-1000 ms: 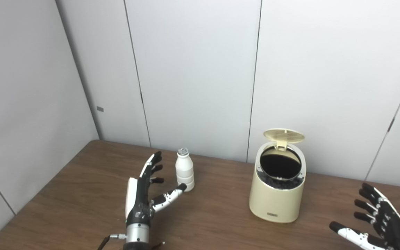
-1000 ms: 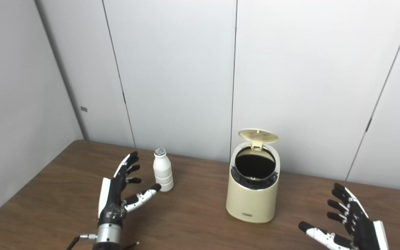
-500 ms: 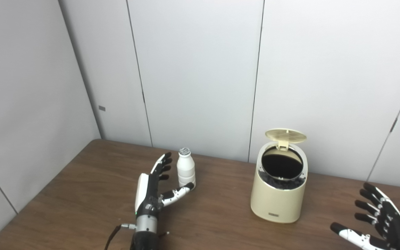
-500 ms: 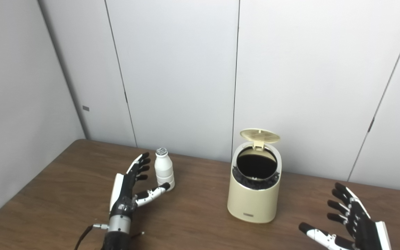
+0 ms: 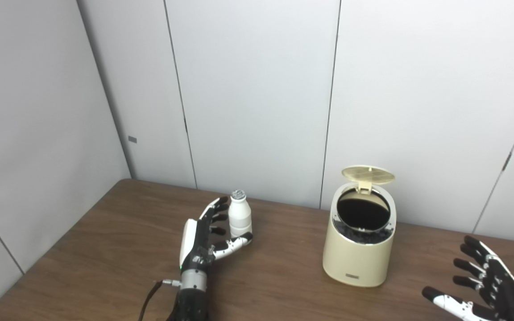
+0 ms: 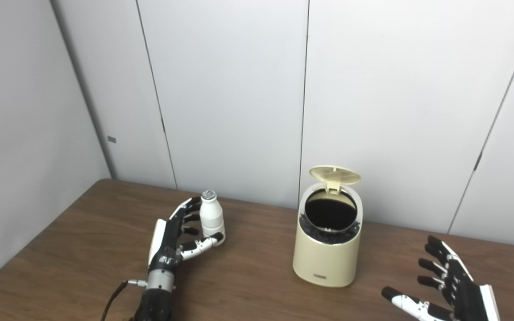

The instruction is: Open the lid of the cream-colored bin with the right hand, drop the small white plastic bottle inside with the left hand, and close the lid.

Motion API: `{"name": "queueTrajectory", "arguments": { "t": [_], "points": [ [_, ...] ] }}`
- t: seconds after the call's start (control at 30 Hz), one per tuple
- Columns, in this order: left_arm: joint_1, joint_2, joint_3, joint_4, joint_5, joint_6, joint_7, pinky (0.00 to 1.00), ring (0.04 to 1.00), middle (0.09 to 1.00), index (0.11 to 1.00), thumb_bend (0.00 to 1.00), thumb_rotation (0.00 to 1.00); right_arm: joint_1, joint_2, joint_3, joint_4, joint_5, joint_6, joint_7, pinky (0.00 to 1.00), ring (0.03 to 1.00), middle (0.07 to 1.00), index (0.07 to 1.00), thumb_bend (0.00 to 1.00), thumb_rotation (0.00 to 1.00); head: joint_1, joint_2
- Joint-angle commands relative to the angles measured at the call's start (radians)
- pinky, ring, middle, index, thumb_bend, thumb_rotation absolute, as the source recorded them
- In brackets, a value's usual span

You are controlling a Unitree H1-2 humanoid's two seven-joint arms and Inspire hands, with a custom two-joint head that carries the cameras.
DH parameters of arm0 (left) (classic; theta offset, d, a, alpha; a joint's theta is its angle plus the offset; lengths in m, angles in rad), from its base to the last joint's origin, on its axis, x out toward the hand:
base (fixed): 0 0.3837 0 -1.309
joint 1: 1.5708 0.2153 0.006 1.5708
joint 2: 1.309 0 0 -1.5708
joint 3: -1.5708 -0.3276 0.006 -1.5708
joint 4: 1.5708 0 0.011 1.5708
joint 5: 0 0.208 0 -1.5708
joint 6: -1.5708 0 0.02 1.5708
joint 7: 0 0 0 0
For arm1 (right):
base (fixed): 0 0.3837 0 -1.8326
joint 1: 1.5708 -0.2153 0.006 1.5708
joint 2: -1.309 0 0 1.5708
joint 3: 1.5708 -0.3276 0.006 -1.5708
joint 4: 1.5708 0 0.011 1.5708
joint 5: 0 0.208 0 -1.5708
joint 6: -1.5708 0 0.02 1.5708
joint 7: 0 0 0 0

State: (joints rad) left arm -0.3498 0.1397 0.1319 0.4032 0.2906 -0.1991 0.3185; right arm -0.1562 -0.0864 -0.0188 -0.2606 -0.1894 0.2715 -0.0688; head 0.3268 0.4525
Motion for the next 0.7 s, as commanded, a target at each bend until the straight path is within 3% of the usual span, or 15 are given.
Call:
{"name": "queueTrajectory", "arguments": {
  "t": [0.0,0.33,0.43,0.47,0.53,0.67],
  "points": [
    [-0.011,0.005,-0.004,0.024,-0.007,-0.036,0.025,0.61,0.769,0.818,0.854,0.73,0.08,-0.024,0.005,0.004,-0.041,-0.011,-0.016,-0.002,0.67,0.783,0.857,0.849,0.71,0.0,0.001,0.001],
    [-0.03,-0.001,-0.008,0.061,0.002,-0.039,0.042,0.6,0.722,0.779,0.82,0.74,0.03,-0.016,0.003,0.009,-0.05,-0.019,-0.009,0.003,0.68,0.78,0.862,0.856,0.71,0.0,-0.004,0.008],
    [-0.04,-0.012,0.001,0.077,-0.014,-0.048,0.064,0.5,0.615,0.707,0.738,0.71,0.0,-0.015,0.0,0.008,-0.046,-0.017,-0.017,0.005,0.67,0.776,0.862,0.856,0.71,0.0,-0.002,0.011],
    [-0.045,-0.015,0.004,0.086,-0.014,-0.049,0.074,0.46,0.552,0.581,0.679,0.61,0.0,-0.014,0.001,0.006,-0.043,-0.013,-0.019,0.006,0.67,0.776,0.863,0.857,0.71,0.0,-0.003,0.012],
    [-0.057,-0.016,0.0,0.107,-0.003,-0.051,0.099,0.42,0.454,0.515,0.578,0.53,0.0,-0.013,0.001,0.003,-0.039,-0.005,-0.021,0.008,0.68,0.777,0.865,0.858,0.71,0.0,-0.003,0.013],
    [-0.082,-0.016,-0.025,0.141,0.039,-0.045,0.153,0.38,0.434,0.471,0.51,0.5,0.0,-0.012,-0.001,0.005,-0.034,-0.006,-0.023,0.009,0.69,0.777,0.87,0.863,0.71,0.0,-0.002,0.011]
  ]
}}
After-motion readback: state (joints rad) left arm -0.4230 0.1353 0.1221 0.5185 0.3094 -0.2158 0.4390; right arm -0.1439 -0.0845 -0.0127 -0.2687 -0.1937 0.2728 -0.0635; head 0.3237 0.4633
